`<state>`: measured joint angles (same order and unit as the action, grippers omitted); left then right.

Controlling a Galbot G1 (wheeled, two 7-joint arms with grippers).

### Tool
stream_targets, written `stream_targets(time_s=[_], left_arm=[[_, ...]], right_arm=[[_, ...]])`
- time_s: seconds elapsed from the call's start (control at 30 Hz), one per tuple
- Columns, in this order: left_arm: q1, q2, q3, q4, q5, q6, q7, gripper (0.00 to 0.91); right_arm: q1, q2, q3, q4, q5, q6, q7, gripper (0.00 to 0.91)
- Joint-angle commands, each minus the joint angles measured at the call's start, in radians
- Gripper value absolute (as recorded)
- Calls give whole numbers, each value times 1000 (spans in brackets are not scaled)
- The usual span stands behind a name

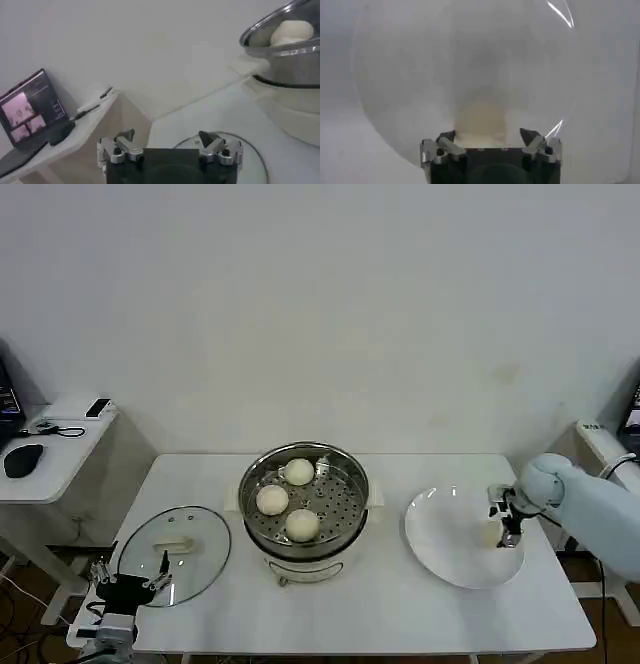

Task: Take steamed baozi put them in steamer then cover it.

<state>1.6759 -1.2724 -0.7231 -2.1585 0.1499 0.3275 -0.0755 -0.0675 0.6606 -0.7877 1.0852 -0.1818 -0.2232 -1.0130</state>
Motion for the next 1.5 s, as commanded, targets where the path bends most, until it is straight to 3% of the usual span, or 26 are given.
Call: stream_targets(time_s=[0.03,0.2,0.57,0.9,1.1,1.23,1.5], left_arm=[[-2,2,0,2,-1,0,1,907],[-2,1,1,2,-1,0,0,907],[1,-4,0,-8,0,1,-1,907],[3,-6,11,-18,4,0,-3,907],[-1,1,28,-32,13,1,-1,907],[-3,2,27,-31,9,1,-1,907],[-14,0,23,-34,4,4,-1,907]], right_arm=[[-17,29,19,-39,-20,0,-10,725],[-17,22,23,-35,-20,-2,-17,655],[58,-29,-16,44,13,-17,-60,625],[249,-73,-86,196,144,-94,-36,635],[483,16,-223,266,312,-188,-16,635],[611,99,-310,283,376,-231,8,635],[686,255,-398,337,565,-386,172,645]])
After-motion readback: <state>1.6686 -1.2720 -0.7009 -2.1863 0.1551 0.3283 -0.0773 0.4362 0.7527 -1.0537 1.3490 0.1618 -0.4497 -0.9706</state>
